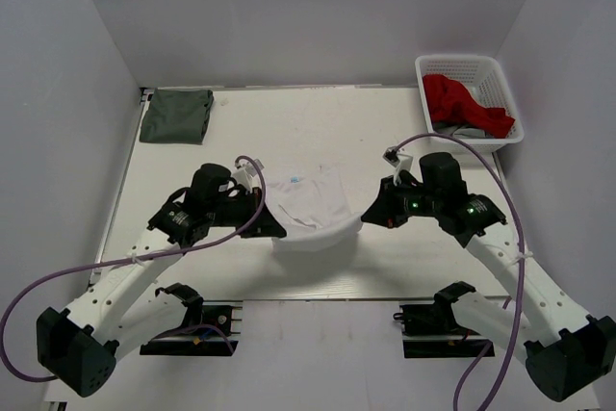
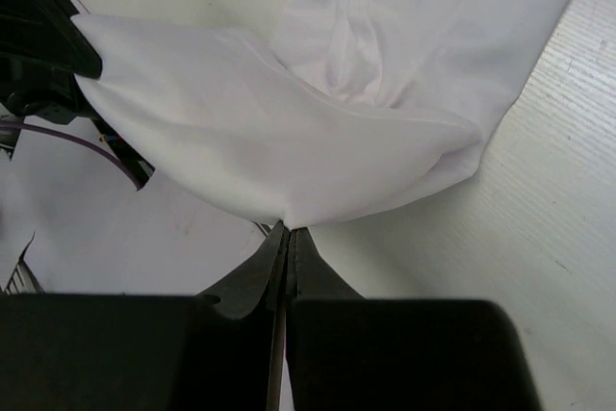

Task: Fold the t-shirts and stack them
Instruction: Fold the long partially folded tshirt into a neat square

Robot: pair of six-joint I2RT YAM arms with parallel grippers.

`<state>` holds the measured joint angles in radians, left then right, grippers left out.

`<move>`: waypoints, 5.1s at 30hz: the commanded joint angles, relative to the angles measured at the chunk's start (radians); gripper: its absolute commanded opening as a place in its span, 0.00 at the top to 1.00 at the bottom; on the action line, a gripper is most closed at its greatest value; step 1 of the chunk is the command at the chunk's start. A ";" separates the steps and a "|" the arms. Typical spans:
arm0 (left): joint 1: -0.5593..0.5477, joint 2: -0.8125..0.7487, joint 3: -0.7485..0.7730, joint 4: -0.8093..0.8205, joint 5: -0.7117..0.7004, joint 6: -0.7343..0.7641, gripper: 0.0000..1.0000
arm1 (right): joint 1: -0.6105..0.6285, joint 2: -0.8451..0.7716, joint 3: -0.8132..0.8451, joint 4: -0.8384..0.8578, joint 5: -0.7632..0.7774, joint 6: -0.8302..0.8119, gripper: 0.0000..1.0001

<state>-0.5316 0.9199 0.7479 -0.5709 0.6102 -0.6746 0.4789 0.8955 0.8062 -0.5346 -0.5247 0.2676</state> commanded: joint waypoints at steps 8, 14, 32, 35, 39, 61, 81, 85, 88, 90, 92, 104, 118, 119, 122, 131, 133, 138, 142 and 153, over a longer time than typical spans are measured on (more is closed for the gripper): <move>0.019 0.068 0.059 0.031 -0.032 -0.016 1.00 | -0.006 0.123 0.154 0.048 0.020 -0.011 1.00; 0.019 0.128 0.080 0.022 -0.186 -0.034 1.00 | -0.010 0.229 0.194 0.093 0.020 -0.002 1.00; 0.087 0.366 0.200 0.108 -0.426 -0.054 1.00 | -0.051 0.502 0.324 0.288 0.060 0.055 1.00; 0.126 0.378 0.200 0.135 -0.437 -0.054 1.00 | -0.065 0.563 0.355 0.298 0.055 0.067 1.00; 0.166 0.418 0.200 0.181 -0.446 -0.065 1.00 | -0.079 0.637 0.424 0.328 0.043 0.068 1.00; 0.409 0.870 0.468 0.546 -0.313 -0.060 0.00 | -0.125 1.451 1.287 0.204 -0.047 -0.027 0.29; 0.253 0.925 0.315 0.671 -0.044 -0.003 0.00 | -0.039 1.112 0.578 0.479 -0.092 0.004 0.10; 0.234 0.925 0.266 0.632 -0.078 0.009 0.00 | -0.019 1.094 0.432 0.521 -0.078 0.034 0.10; 0.206 0.925 0.203 0.606 -0.085 0.009 0.00 | -0.005 1.024 0.316 0.522 -0.051 0.058 0.10; 0.168 0.863 0.139 0.548 -0.127 0.009 0.00 | 0.013 0.991 0.259 0.524 -0.035 0.070 0.10; 0.144 0.795 0.070 0.548 -0.178 0.009 0.00 | 0.032 0.912 0.130 0.571 -0.031 0.078 0.10; 0.045 0.162 -0.076 0.278 -0.514 -0.005 0.00 | 0.136 0.421 -0.053 0.397 0.168 0.045 0.10; 0.045 0.410 0.051 0.175 -0.664 0.067 0.29 | 0.102 0.706 0.228 0.404 0.479 0.157 0.17; 0.045 0.410 0.051 0.175 -0.664 0.067 0.32 | 0.102 0.711 0.228 0.412 0.474 0.160 0.18; 0.045 0.447 0.062 0.198 -0.613 0.105 0.44 | 0.099 0.747 0.241 0.407 0.477 0.157 0.21; 0.045 0.534 0.082 0.207 -0.583 0.124 0.55 | 0.095 0.844 0.287 0.410 0.410 0.160 0.41; 0.045 0.543 0.094 0.174 -0.595 0.124 0.55 | 0.092 0.853 0.292 0.410 0.399 0.160 0.47; 0.045 0.543 0.113 0.152 -0.618 0.124 0.56 | 0.093 0.849 0.272 0.435 0.368 0.165 0.54; 0.045 0.543 0.103 0.199 -0.579 0.124 0.73 | 0.093 0.847 0.264 0.444 0.353 0.170 0.71; 0.045 0.459 0.102 0.226 -0.483 0.173 1.00 | 0.093 0.745 0.223 0.444 0.356 0.128 1.00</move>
<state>-0.4866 1.4734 0.8440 -0.3882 0.0753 -0.5308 0.5751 1.7309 1.0481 -0.1177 -0.1604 0.4252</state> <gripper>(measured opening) 0.020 0.005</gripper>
